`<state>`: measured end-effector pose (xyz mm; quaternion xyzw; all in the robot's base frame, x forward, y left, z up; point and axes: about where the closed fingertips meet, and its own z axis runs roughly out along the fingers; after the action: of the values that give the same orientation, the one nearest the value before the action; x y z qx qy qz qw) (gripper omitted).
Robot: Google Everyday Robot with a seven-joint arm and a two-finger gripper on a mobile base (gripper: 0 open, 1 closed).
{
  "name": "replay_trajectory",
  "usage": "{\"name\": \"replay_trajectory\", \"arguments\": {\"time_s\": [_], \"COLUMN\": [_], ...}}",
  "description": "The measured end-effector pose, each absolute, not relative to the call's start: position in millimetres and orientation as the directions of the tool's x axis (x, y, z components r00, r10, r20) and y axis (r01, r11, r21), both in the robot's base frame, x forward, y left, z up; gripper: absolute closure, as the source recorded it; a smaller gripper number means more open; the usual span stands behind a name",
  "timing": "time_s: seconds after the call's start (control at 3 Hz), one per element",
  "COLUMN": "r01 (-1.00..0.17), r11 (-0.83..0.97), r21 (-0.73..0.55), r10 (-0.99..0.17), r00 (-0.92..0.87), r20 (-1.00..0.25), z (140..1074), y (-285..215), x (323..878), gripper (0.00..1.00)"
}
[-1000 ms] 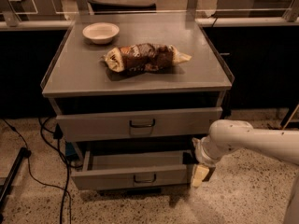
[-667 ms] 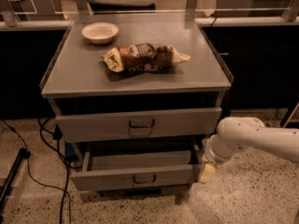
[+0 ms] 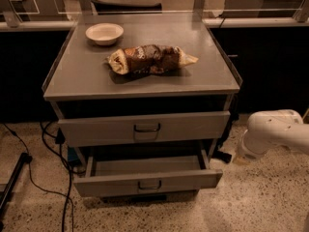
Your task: Open middle drawer
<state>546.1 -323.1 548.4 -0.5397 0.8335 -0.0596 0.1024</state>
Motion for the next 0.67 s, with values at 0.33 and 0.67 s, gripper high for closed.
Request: {"name": "replay_trajectory", "arguments": {"time_s": [0.33, 0.67], "r01": [-0.858, -0.851], "r11": [0.421, 0.418], "r21": [-0.293, -0.319], "r10": [-0.897, -0.890], "r00": [-0.443, -0.453], "r20": [0.009, 0.041], "z": [565, 572], "y": [-379, -399], "x": [579, 584], "gripper": [0.84, 1.00]}}
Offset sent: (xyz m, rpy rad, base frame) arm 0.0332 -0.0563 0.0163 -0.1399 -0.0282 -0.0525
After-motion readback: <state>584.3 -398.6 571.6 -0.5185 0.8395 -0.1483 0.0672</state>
